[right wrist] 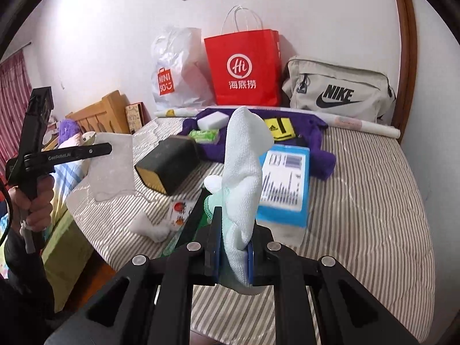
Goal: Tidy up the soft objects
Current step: 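Carry the glove with the right tool while the left tool carries the mesh bag to the towel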
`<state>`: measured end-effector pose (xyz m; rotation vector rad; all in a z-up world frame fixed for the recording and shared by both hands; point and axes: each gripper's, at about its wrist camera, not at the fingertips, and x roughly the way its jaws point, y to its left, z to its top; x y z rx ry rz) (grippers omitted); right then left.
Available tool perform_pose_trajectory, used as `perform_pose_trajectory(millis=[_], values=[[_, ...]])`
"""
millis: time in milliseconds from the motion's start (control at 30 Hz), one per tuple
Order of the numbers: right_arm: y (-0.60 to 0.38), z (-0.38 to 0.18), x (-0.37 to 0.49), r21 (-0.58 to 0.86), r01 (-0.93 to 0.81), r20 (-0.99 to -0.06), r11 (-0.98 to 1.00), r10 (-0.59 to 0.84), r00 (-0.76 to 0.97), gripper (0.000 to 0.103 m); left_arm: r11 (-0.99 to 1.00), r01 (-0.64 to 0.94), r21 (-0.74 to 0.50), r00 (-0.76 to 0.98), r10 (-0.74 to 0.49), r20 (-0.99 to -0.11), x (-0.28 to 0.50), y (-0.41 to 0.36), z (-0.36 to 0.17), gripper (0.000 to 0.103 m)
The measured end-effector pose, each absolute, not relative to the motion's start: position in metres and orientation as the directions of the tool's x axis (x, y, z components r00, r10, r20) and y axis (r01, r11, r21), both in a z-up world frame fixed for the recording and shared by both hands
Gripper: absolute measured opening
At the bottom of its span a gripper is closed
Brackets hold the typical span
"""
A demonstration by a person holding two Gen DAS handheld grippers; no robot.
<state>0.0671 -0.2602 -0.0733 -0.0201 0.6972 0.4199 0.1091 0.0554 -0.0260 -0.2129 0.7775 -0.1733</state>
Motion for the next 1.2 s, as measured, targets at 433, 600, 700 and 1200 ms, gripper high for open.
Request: perform_pose_trajectory(millis=[433, 600, 700, 1200], values=[[-0.256, -0.051, 0.112, 0.107, -0.401, -0.602, 0.910, 0.380, 0.702, 0.013, 0.967, 0.089, -0.238, 0.723, -0.227, -0.652, 0.144, 0.049, 0.004, 0.008], [-0.252, -0.047, 0.135, 0.086, -0.395, -0.600, 0.915, 0.364, 0.713, 0.013, 0.968, 0.084, -0.238, 0.725, -0.223, -0.651, 0.163, 0.048, 0.008, 0.008], [-0.251, -0.045, 0.150, 0.093, -0.388, -0.599, 0.917, 0.363, 0.714, 0.013, 0.968, 0.084, -0.235, 0.723, -0.222, -0.654, 0.176, 0.047, 0.008, 0.008], [-0.249, -0.043, 0.231, 0.073, -0.373, -0.618, 0.925, 0.335, 0.711, 0.013, 0.965, 0.106, -0.239, 0.708, -0.242, -0.664, 0.237, 0.032, 0.007, 0.008]])
